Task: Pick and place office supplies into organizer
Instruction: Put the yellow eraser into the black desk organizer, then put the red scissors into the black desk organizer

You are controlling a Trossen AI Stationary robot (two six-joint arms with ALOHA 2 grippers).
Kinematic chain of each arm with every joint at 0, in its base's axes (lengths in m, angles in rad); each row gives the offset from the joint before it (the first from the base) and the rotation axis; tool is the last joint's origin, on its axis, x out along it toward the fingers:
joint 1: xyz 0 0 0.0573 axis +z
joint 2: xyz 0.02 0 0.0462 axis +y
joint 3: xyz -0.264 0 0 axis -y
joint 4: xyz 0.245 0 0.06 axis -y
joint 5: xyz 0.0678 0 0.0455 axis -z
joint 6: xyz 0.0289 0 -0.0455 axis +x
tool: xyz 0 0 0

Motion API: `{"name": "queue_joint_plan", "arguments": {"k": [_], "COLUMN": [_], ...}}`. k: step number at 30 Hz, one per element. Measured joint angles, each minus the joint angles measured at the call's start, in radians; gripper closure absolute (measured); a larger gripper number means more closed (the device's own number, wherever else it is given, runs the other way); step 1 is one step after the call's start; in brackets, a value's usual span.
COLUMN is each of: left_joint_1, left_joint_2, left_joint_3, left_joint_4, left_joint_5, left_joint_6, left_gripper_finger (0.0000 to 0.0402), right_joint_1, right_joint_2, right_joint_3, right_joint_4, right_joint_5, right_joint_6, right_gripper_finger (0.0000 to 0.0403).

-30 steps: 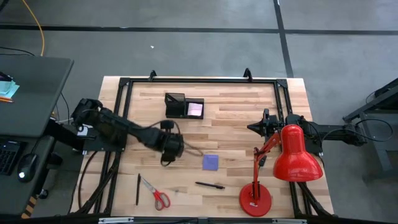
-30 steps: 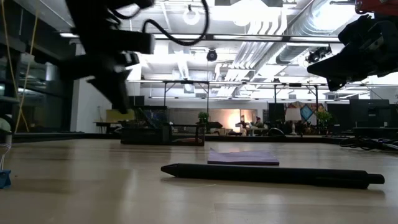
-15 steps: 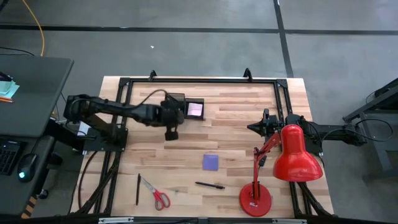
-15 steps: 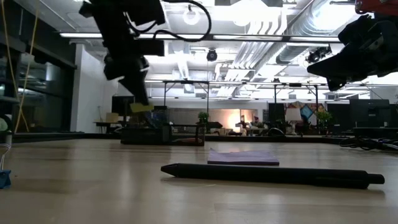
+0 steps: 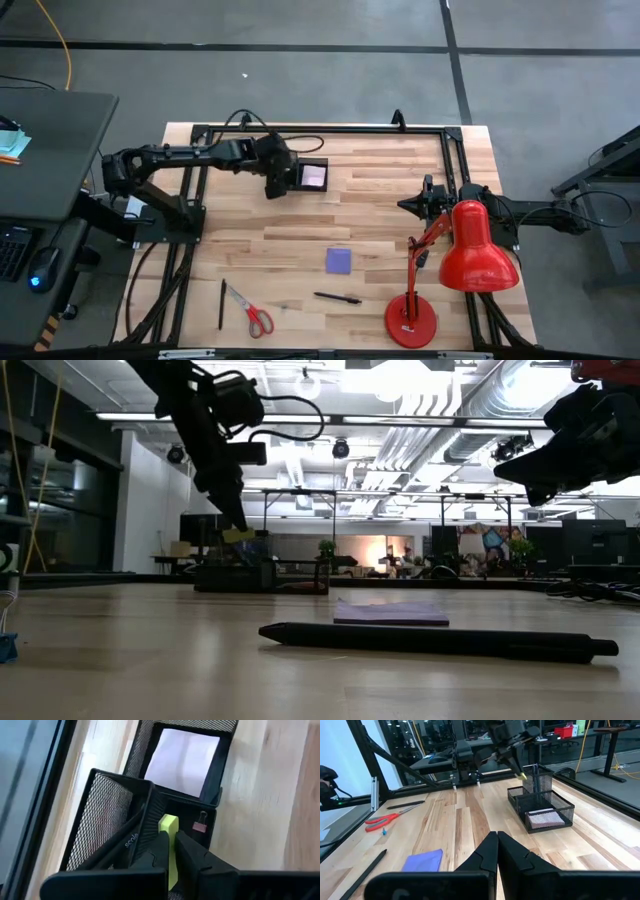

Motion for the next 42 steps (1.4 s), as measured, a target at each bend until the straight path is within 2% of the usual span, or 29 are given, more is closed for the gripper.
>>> {"name": "queue_joint_plan", "arguments": {"k": [3,17,20,27,31,37,42], "left_joint_1": [0.011,0.009,0.01,0.009,0.009,-0.005,-0.08], "left_joint_2": [0.0,0.0,0.001,0.014,0.02,0.015,0.013], "left_joint_3": [0.0,0.0,0.0,0.0,0.001,0.0,0.0], "left_joint_4": [0.0,0.0,0.0,-0.015,-0.016,-0.06,-0.121], "left_joint_5": [0.03,0.041,0.033,0.019,0.019,0.115,0.125], "left_joint_6": [-0.001,-0.031,-0.04,-0.054,-0.054,-0.12,-0.175], "left_gripper_finger": [0.0401,0.04,0.0386,0.0317,0.0293,0.0286,0.0299], "right_joint_1": [0.0,0.0,0.0,0.0,0.0,0.0,0.0], "right_joint_2": [0.0,0.0,0.0,0.0,0.0,0.0,0.0], "right_joint_3": [0.0,0.0,0.0,0.0,0.0,0.0,0.0], "right_joint_4": [0.0,0.0,0.0,0.0,0.0,0.0,0.0], "right_joint_5": [0.0,0.0,0.0,0.0,0.0,0.0,0.0], "right_joint_6": [0.0,0.0,0.0,0.0,0.0,0.0,0.0], "right_gripper_finger": [0.04,0.04,0.04,0.04,0.04,0.04,0.04]}}
